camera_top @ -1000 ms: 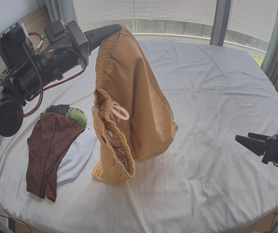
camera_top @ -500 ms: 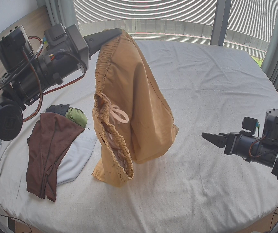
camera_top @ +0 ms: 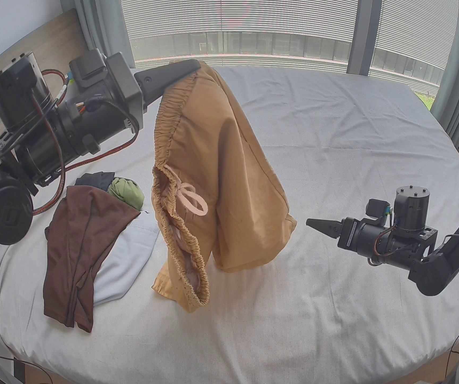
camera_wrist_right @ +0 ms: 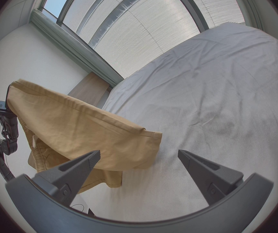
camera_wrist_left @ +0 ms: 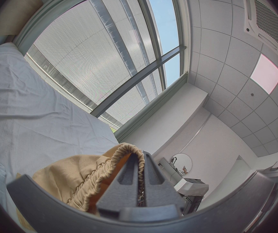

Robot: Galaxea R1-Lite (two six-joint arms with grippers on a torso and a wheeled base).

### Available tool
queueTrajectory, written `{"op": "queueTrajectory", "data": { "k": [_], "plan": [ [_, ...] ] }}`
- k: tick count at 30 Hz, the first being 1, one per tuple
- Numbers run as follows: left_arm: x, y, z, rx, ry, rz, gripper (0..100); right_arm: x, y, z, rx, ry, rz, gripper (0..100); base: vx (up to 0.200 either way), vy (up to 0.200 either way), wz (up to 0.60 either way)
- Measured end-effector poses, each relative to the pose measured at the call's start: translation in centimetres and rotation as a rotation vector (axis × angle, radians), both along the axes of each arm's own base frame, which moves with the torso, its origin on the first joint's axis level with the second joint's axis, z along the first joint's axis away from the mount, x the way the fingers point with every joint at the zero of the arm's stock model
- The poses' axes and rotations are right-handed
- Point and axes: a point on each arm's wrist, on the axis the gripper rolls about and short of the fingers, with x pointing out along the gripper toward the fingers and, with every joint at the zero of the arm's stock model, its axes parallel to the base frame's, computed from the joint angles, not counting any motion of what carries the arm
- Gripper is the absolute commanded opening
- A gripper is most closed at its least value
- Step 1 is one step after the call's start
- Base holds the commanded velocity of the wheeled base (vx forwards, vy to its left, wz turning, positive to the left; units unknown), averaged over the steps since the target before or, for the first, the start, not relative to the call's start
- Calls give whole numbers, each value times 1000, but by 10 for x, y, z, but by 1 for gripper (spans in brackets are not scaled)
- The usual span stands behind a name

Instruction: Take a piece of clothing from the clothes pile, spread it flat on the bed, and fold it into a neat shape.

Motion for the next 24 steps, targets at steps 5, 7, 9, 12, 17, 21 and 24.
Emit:
{"op": "queueTrajectory", "data": {
  "k": [5, 7, 9, 12, 17, 21, 24],
  "plan": [
    [-1, 0, -3, -3, -5, -1, 0, 10, 0, -19, 7, 29, 14, 100, 0, 0, 0],
    [-2, 0, -3, -3, -4, -2, 0, 14, 0, -26, 13, 35, 23, 100, 0, 0, 0],
    [-2, 0, -4, -3, -2, -2, 0, 19, -1, -34, 19, 41, 26, 100, 0, 0, 0],
    [-2, 0, -4, -3, -2, -2, 0, 28, 0, -44, 27, 44, 27, 100, 0, 0, 0],
    [-2, 0, -4, -4, -3, -2, 0, 42, 4, -58, 36, 42, 41, 100, 0, 0, 0],
    [-3, 0, -4, -4, -2, -2, 0, 53, 10, -67, 46, 42, 67, 100, 0, 0, 0],
    [-3, 1, -4, -3, -1, -3, 0, 61, 14, -72, 68, 38, 102, 100, 0, 0, 0]
  ]
}}
